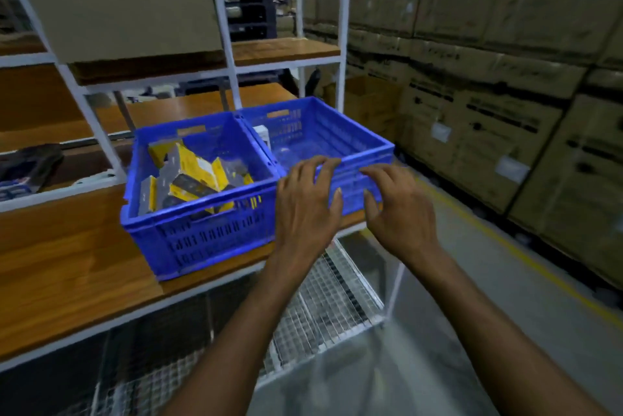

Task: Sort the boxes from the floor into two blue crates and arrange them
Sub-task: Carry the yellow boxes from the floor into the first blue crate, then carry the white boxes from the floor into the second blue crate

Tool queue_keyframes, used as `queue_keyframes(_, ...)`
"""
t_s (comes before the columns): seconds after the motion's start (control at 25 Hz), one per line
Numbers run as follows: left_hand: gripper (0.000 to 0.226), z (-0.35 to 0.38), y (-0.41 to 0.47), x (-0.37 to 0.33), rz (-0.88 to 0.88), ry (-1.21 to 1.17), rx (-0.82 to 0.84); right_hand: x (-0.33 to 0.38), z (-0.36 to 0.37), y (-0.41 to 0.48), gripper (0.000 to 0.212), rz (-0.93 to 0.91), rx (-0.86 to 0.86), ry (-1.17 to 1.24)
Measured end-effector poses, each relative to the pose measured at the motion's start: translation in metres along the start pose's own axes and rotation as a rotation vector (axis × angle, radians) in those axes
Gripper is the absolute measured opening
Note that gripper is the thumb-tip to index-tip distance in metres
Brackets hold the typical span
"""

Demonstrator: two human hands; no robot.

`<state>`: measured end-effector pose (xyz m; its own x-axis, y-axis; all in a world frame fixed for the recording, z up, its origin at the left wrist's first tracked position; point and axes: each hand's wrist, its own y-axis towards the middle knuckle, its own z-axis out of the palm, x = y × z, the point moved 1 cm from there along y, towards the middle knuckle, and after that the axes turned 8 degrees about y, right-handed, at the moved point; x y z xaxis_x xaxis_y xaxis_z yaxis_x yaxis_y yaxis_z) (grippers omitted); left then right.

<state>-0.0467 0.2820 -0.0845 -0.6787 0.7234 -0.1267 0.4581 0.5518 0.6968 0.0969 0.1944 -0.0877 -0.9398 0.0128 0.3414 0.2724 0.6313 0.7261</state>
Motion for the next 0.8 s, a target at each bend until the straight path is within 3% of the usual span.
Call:
queue_keyframes(0.28,0.042,-0.017,-0.052,-0.14,0.243,-0.153,0.051,-0.038,-0.137,-0.122,0.035,0.245,0.037,-0.192)
queue_keyframes(0.52,0.032,-0.038,-0.115,-0.297,0.231,-0.443,0.36,-0.088,-0.277,-0.246,0.041,0.592,-0.038,-0.118)
queue_keyframes(0.8,0.031,-0.077,-0.222,-0.502,0.387,-0.568,0.424,-0.121,-0.456,-0.396,0.041,0.751,-0.077,-0.252)
